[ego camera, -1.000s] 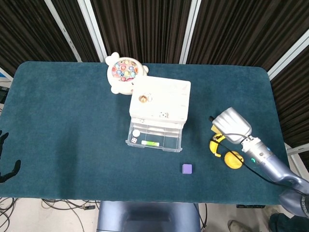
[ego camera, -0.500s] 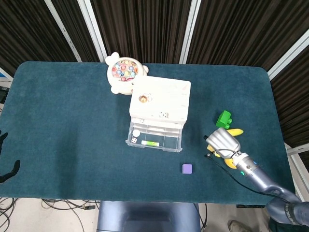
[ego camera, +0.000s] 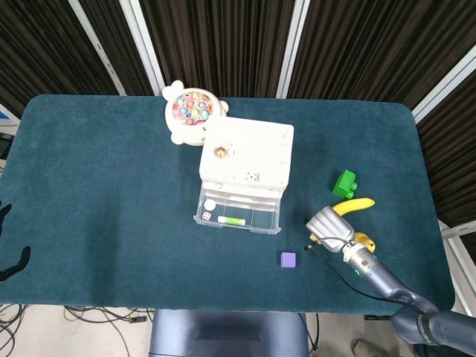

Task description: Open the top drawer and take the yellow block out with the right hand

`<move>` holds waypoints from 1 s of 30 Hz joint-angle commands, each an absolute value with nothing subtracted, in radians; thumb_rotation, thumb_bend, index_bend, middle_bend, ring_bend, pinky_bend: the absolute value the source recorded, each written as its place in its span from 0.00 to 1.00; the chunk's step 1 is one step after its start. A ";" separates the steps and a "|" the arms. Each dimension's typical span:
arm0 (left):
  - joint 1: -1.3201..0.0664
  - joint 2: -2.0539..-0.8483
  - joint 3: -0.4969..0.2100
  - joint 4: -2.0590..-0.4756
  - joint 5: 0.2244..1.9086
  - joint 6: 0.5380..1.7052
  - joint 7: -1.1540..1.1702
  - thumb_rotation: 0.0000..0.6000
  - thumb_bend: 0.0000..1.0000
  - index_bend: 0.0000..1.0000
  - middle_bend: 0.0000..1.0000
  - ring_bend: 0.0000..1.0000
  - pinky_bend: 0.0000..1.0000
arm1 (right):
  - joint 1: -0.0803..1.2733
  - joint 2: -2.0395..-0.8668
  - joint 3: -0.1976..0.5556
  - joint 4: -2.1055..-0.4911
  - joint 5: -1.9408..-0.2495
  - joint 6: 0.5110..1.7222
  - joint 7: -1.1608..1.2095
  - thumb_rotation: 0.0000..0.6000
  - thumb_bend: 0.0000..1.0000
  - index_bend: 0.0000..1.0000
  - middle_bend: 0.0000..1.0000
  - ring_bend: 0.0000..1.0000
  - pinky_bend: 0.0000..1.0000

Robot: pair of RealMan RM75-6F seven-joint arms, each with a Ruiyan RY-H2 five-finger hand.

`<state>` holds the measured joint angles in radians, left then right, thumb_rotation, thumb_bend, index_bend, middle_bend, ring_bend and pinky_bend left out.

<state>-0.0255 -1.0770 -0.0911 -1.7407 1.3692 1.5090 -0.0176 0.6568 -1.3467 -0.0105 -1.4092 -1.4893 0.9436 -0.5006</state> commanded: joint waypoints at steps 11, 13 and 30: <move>-0.025 -1.077 -0.090 -1.742 1.369 1.508 -0.015 1.00 0.36 0.04 0.00 0.00 0.00 | 0.648 -1.375 -0.010 -1.399 -1.471 0.938 -0.525 1.00 0.24 0.53 0.97 1.00 1.00; -0.025 -1.077 -0.091 -1.742 1.368 1.508 -0.015 1.00 0.36 0.04 0.00 0.00 0.00 | 0.648 -1.375 -0.010 -1.404 -1.466 0.935 -0.531 1.00 0.24 0.47 0.97 1.00 1.00; -0.025 -1.077 -0.093 -1.740 1.365 1.508 -0.016 1.00 0.36 0.04 0.00 0.00 0.00 | 0.632 -1.280 0.028 -1.531 -1.370 0.955 -0.636 1.00 0.22 0.27 0.95 1.00 1.00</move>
